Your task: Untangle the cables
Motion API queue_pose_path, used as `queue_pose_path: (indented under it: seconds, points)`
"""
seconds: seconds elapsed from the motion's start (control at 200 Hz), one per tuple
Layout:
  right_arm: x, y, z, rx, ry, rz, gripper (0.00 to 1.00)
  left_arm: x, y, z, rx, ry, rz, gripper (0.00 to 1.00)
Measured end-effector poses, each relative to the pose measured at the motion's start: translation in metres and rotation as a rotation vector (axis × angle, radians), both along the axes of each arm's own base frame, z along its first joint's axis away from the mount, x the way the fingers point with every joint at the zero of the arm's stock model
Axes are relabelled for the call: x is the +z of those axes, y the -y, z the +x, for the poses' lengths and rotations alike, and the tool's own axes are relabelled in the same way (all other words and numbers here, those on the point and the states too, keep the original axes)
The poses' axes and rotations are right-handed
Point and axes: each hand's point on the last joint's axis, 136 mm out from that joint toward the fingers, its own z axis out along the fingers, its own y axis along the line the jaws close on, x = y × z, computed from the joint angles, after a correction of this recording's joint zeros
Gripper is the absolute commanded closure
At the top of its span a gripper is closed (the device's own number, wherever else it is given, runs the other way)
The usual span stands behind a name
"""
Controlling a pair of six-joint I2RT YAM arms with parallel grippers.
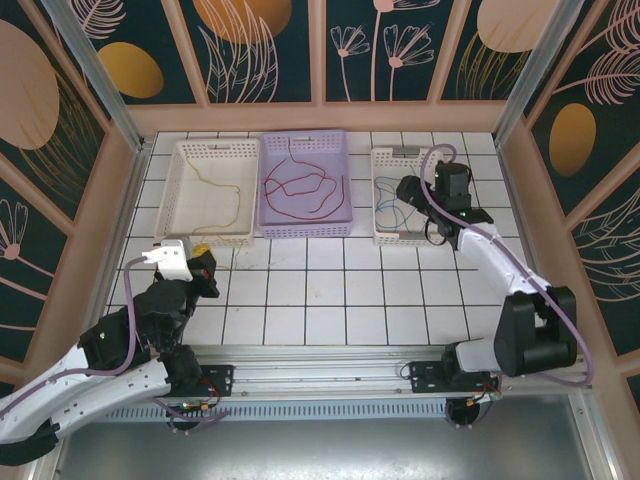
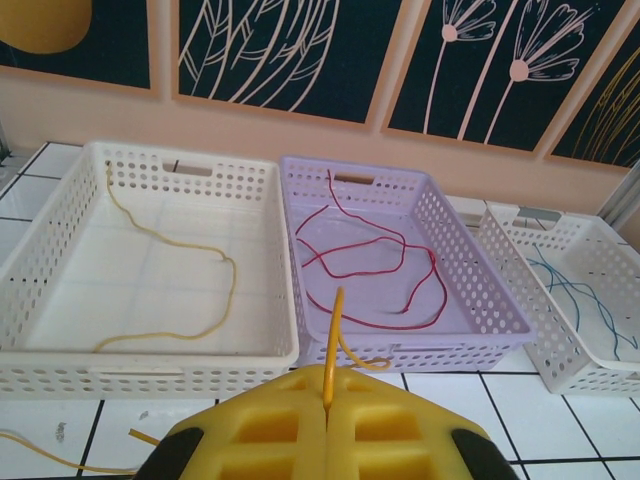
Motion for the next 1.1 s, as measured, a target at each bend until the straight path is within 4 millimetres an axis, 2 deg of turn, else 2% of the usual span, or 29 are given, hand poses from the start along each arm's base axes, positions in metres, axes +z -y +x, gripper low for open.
queue_pose_path:
  seconds: [0.1,0.195,0.425,0.5,0.571,0.831,1.036,1.101]
  points:
    - [0.02,-0.008,-0.016,0.017,0.066,-0.005,0.01,-0.001,0.001,0.001,0.001,-0.004,0.007,1.0]
    - [0.034,-0.006,-0.035,0.005,0.125,-0.009,0.01,-0.003,0.002,0.001,0.0,-0.008,0.016,1.0]
    - [0.06,0.02,-0.081,-0.072,0.278,0.026,0.01,-0.003,0.003,0.002,0.0,-0.01,0.022,1.0]
    - [0.059,0.028,-0.089,-0.097,0.305,0.026,0.01,-0.005,0.005,0.003,0.0,-0.016,0.033,1.0]
    - [0.049,0.034,-0.093,-0.119,0.3,0.013,0.01,-0.007,0.01,0.005,-0.003,-0.023,0.044,1.0]
    - [0.033,0.048,-0.102,-0.183,0.239,-0.02,0.01,-0.016,0.036,0.015,-0.042,-0.06,0.083,1.0]
    - [0.052,0.062,-0.127,-0.217,0.295,-0.001,0.01,0.013,0.053,0.022,-0.058,-0.042,0.057,1.0]
    - [0.051,0.067,-0.136,-0.231,0.336,0.015,0.01,0.025,0.056,0.024,-0.06,-0.032,0.047,1.0]
